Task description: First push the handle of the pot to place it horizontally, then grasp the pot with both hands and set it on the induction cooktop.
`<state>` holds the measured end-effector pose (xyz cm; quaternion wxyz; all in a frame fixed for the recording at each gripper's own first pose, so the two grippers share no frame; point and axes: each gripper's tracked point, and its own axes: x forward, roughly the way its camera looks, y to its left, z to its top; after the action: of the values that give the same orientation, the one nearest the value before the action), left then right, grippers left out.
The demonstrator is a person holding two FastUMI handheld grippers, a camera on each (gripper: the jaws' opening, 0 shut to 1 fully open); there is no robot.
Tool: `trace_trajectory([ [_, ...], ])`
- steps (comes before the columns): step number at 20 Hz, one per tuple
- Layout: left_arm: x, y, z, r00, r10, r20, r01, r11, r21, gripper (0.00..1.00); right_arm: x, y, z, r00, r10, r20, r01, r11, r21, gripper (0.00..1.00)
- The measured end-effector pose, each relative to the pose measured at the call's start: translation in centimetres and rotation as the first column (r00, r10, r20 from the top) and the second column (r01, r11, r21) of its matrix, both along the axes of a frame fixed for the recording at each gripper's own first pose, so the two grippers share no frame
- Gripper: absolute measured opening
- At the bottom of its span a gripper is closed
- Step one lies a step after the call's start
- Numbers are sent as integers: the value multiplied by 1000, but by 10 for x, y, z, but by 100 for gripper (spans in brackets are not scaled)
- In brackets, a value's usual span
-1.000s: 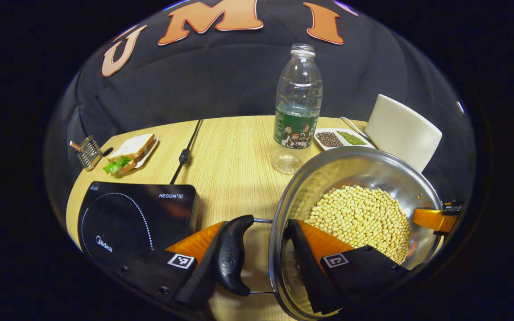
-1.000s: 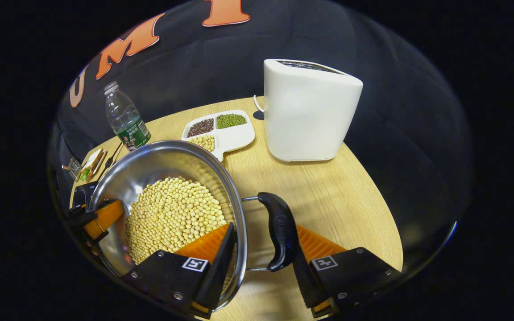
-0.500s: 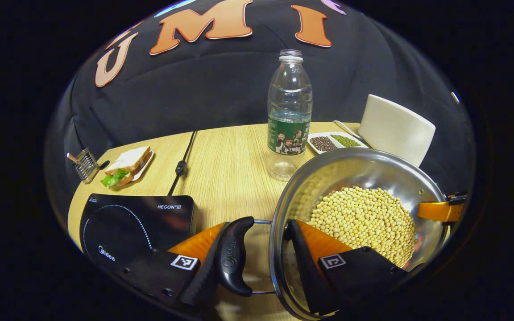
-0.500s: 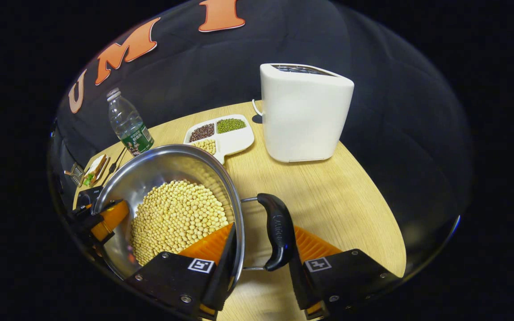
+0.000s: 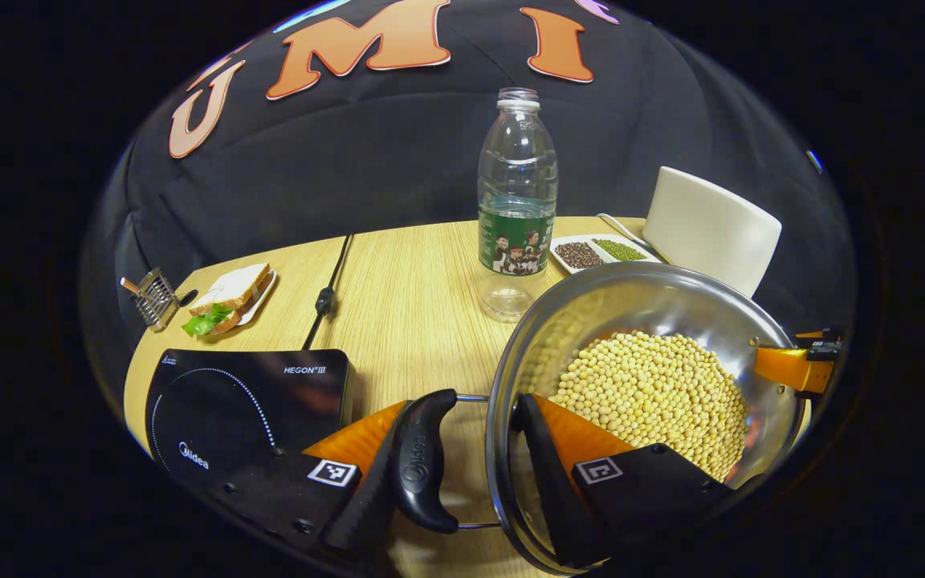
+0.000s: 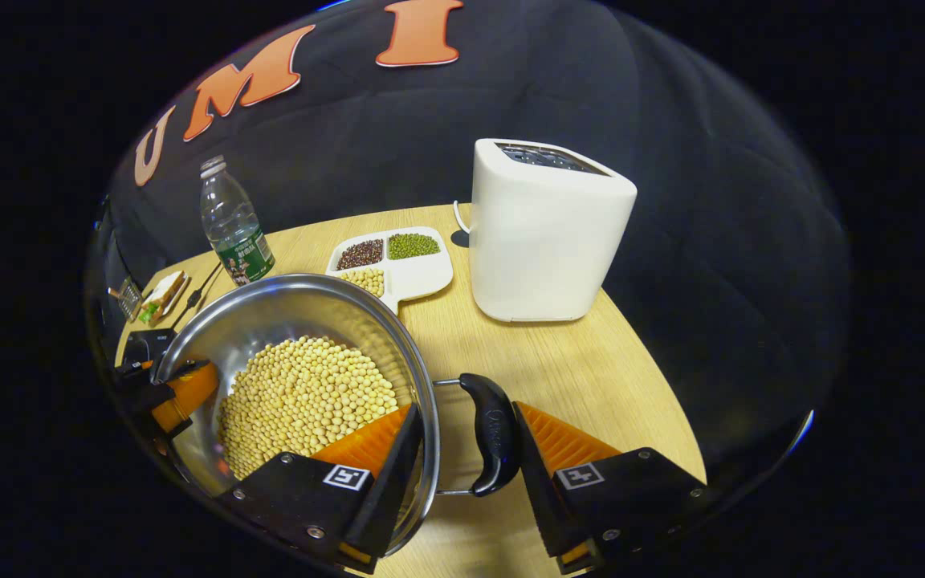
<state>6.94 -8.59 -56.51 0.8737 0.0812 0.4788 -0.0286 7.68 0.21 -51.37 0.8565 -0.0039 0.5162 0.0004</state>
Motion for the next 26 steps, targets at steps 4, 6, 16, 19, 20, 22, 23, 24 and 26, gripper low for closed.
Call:
trace_trajectory([
  [4,0,0,0,1000,3,1,-3,1000,6,84,1,0,0,999,-39,-27,40,999,8,67],
  [6,1,0,0,1000,5,1,-5,1000,7,84,-1,0,-1,999,-33,-38,33,999,-6,66],
  [16,3,5,7,999,38,23,-39,999,32,82,-7,5,4,994,-86,-63,86,996,-13,60],
  [19,3,10,19,998,38,40,-40,998,48,84,-11,11,9,993,-98,-59,99,995,18,59],
  [20,3,11,24,998,38,50,-40,998,49,83,-11,11,13,994,-100,-52,101,995,23,59],
  [22,3,13,33,998,41,53,-44,998,42,86,-9,14,22,995,-97,-31,98,995,30,59],
  [23,4,15,40,998,40,58,-43,998,41,83,-8,17,28,995,-93,-25,93,995,35,58],
  [24,6,18,46,997,38,66,-41,998,43,81,-6,18,35,996,-92,-18,93,995,42,58],
  [26,6,26,60,995,44,85,-48,998,42,81,-5,27,48,997,-80,-3,80,995,51,58],
])
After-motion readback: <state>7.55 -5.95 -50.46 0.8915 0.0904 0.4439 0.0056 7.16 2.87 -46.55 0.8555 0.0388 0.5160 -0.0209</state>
